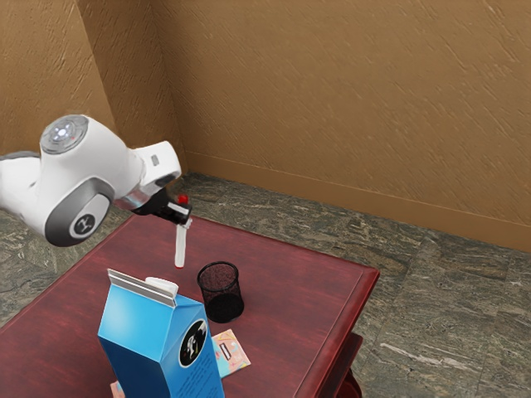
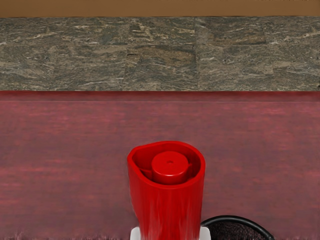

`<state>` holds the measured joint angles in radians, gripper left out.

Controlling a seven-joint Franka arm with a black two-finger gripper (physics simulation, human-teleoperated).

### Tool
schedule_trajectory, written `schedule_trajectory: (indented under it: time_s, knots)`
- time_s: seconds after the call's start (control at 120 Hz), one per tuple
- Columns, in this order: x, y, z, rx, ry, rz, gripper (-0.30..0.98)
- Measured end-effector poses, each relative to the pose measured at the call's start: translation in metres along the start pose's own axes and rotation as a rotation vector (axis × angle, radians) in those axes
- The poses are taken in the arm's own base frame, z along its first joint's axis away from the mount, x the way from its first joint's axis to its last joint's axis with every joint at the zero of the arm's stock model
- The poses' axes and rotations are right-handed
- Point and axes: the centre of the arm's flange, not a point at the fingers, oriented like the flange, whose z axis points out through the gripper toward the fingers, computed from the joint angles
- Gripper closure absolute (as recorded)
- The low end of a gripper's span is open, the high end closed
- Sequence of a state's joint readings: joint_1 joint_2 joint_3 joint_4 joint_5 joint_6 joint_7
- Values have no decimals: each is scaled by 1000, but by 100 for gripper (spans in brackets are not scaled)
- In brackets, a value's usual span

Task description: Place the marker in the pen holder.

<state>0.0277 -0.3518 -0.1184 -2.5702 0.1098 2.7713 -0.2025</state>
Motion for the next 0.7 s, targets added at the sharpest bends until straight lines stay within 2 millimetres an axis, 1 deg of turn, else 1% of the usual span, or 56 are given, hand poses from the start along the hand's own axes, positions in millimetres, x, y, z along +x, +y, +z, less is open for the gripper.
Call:
schedule_trajectory:
  time_s: [0.142, 0.217, 0.417, 0.5, 0.7]
  knots:
    - [-6, 21, 1, -11, -2, -9, 79]
    - [-7, 27, 6, -15, -9, -23, 79]
    - [6, 33, 28, -17, -32, -47, 79]
    - [7, 34, 34, -16, -41, -58, 79]
    - [6, 34, 39, -15, -48, -84, 79]
